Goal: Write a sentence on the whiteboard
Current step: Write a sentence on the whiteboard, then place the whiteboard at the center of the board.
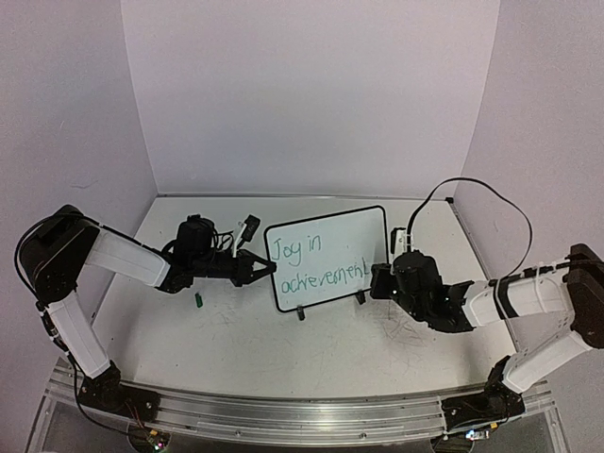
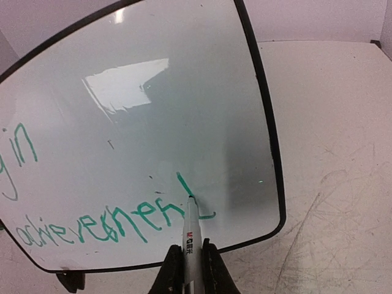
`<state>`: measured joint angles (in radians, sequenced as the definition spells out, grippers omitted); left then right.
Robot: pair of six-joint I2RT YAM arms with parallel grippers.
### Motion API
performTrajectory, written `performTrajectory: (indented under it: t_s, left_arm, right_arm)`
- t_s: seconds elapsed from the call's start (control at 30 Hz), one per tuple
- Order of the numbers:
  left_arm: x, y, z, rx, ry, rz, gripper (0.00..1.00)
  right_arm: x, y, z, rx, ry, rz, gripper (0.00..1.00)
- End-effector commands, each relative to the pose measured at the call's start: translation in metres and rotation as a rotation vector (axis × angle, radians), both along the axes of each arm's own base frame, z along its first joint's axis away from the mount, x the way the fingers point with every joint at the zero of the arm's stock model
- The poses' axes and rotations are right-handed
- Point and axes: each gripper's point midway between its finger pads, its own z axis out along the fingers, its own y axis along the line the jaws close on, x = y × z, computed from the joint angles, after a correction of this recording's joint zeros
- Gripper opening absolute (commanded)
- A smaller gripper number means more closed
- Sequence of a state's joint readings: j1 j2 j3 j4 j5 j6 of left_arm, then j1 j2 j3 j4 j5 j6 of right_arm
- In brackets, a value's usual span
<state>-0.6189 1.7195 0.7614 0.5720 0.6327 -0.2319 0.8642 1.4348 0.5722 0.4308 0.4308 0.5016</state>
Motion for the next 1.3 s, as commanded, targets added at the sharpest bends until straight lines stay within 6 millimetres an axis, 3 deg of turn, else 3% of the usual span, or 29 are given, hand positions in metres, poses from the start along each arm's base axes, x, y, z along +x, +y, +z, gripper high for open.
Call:
performTrajectory:
  t_s: [0.0,0.57,0.83,0.97,1.03,1.1,1.27]
  left_arm:
    - [0.007,-0.003,0.007,0.013,-0.048,0.006,0.0]
    - [0.006,-0.002,0.007,0.014,-0.049,0.007,0.0]
    - [0.006,-0.002,0.007,0.015,-0.049,0.007,0.0]
    - [0.007,-0.001,0.006,0.019,-0.052,0.014,0.0]
    - [0.008,-0.001,0.007,0.02,-0.054,0.021,0.01]
    - [0.009,0.0,0.009,0.019,-0.057,0.03,0.07]
    - [0.012,0.005,0.014,0.024,-0.075,0.064,0.3]
  right_arm:
    - [0.004,0.01,0.022,0.036,-0.062,0.042,0.0]
    - [0.014,0.012,0.01,0.01,-0.048,0.0,0.0]
    - [0.017,-0.012,0.003,-0.022,-0.038,-0.136,0.0]
    - [-0.002,-0.021,0.034,0.064,-0.075,-0.1,0.0]
    - [-0.014,-0.008,0.056,0.113,-0.1,0.027,0.0]
    - [-0.024,-0.003,0.062,0.117,-0.089,0.103,0.0]
    - [-0.033,-0.022,0.071,0.069,-0.117,0.086,0.0]
